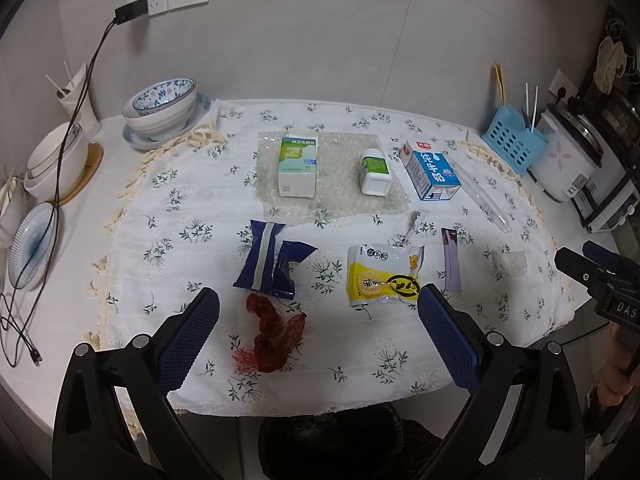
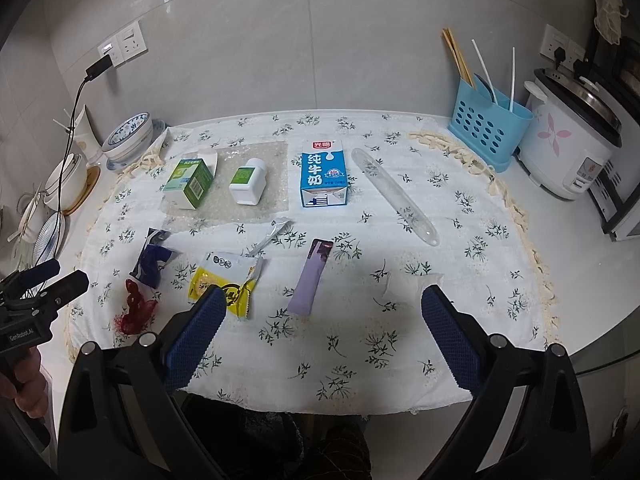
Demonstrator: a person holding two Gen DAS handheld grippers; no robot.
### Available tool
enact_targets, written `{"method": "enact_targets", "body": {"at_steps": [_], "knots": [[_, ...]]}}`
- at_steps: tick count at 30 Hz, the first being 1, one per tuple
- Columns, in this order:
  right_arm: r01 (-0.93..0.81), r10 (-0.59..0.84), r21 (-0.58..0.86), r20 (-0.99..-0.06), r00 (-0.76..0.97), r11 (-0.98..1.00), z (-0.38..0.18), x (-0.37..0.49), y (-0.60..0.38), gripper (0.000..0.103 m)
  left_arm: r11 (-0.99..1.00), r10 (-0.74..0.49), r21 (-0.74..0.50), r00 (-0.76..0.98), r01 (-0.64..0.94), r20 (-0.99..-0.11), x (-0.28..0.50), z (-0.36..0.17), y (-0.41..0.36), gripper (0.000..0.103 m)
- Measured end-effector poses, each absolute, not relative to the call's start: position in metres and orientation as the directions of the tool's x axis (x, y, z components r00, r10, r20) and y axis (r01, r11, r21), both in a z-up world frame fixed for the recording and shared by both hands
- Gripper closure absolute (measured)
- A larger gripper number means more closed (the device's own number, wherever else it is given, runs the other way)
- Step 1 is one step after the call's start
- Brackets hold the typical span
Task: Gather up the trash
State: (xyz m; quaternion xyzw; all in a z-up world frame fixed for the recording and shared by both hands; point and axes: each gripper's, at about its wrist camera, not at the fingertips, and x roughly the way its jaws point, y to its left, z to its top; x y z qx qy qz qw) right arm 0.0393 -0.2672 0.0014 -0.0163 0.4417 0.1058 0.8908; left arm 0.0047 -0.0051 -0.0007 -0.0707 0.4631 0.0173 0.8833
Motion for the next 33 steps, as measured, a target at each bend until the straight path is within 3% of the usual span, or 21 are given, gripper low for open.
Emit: {"method": "enact_targets", "body": {"at_steps": [14, 33], "knots": [[-0.238, 0.172, 0.042, -0.812, 0.558, 0.970, -0.014, 0.085, -0.247, 0.009, 0.989, -0.003, -0.074, 0.496, -0.124, -0.868, 0.044, -0.044, 0.020, 0.006], [-0.243, 0.108, -0.002, -0.892, 0.438, 0.970, -0.083, 0.253, -0.208, 0.013, 0.984, 0.026, -0.033, 0.326, -0.173, -0.945, 0.115, -0.139, 0.050, 0.012]]}}
